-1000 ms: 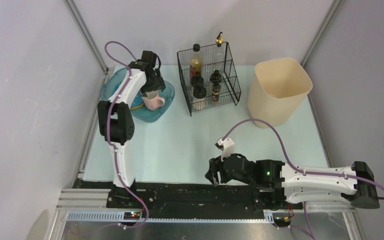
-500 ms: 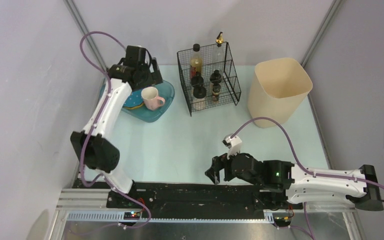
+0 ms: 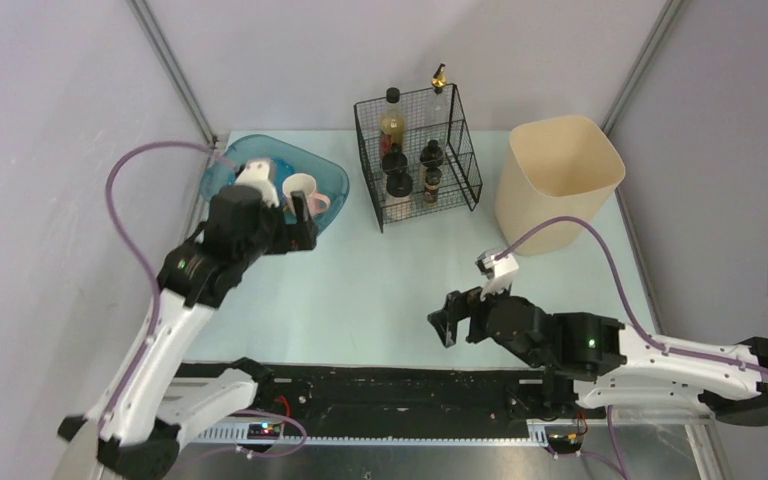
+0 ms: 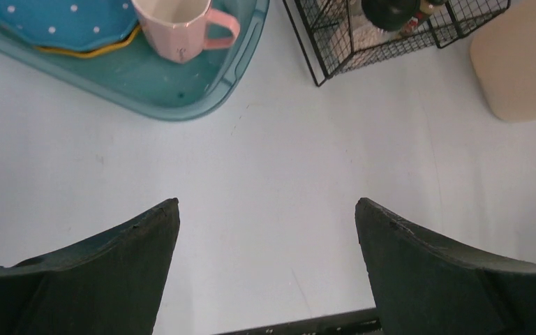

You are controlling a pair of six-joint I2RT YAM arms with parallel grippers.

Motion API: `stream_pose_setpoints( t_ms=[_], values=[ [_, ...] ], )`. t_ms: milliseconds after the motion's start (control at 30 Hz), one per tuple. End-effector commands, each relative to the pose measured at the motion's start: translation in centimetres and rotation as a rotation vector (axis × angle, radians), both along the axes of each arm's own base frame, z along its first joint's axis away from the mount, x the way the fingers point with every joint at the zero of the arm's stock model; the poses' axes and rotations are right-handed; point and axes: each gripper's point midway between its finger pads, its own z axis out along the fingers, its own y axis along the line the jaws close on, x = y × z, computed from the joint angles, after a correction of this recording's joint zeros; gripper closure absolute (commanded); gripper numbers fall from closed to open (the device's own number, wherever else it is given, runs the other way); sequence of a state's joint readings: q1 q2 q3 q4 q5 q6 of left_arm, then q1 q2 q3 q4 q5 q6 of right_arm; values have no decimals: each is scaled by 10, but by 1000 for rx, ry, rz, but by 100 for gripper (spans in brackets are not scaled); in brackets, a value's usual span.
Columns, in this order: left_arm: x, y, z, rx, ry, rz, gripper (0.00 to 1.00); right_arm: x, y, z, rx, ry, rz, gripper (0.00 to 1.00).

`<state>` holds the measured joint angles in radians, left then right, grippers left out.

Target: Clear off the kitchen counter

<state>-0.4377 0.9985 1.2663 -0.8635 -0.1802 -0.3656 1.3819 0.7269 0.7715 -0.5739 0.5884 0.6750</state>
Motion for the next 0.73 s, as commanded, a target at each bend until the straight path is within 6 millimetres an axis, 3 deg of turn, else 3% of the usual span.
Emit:
stream_pose_setpoints(
  t_ms=[0,167,400,433,533,700],
  values=[
    [-25,11,-9,-32,-61,-3,0,16,-34,27,-49,-75,-124,1],
    [-54,20,-16,-79,-139,-21,0,23,-58,46,-22,-101,-207,1],
    [-79,28,-35,-165,-229,-20,0,26,-88,40,-53,-84,-303,1],
    [-79,27,-40,-177,-230,-16,0,27,-91,40,-59,-85,-313,1],
    [-85,27,-30,-219,-298,-29,0,28,-105,35,-84,-91,-353,1],
    [-84,30,-32,-206,-307,-19,0,26,-103,37,-68,-83,-337,1]
  ],
)
